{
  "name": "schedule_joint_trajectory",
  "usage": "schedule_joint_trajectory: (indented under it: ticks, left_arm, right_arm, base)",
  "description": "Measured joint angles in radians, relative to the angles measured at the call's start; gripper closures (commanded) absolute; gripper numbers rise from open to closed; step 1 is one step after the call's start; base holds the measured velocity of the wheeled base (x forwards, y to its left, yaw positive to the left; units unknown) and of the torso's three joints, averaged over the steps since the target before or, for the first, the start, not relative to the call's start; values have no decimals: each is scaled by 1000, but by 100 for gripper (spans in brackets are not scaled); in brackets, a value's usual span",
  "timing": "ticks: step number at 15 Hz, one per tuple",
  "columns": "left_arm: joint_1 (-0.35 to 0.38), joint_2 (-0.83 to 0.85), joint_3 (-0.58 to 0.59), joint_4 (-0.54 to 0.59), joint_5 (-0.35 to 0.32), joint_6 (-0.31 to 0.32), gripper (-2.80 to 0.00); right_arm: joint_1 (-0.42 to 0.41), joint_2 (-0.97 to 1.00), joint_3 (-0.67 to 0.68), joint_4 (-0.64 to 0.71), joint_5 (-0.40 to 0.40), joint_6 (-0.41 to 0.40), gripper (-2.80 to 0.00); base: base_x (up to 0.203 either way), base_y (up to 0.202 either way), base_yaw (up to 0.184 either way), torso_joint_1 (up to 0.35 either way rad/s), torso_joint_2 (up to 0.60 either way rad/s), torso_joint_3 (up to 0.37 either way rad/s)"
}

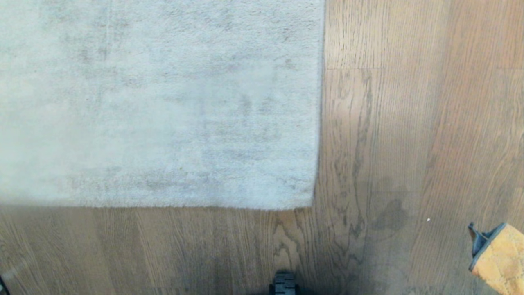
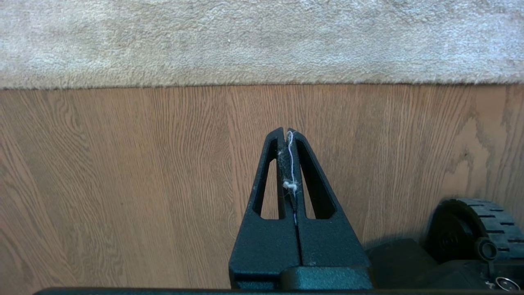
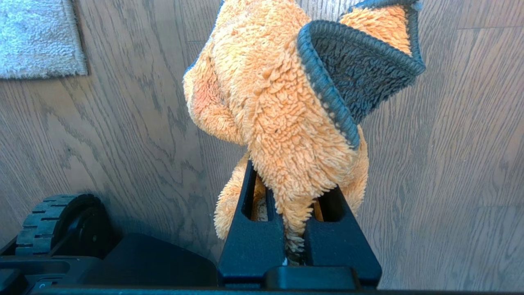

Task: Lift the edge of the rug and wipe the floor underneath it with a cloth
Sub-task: Put down the rag

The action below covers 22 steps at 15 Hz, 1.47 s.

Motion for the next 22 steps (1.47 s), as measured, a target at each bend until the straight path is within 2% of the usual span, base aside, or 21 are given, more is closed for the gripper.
schedule_joint_trajectory:
  ticks: [8,22]
  left_arm:
    - [0,0,0,-1,7,-5,0]
    - [0,0,0,2,7,-1,0]
  right_arm:
    - [1,0,0,0,0,0,0]
    - [1,0,0,0,0,0,0]
  base:
    - [0,-11,1,-1,1,0]
    - [0,-192,2,2,2,2]
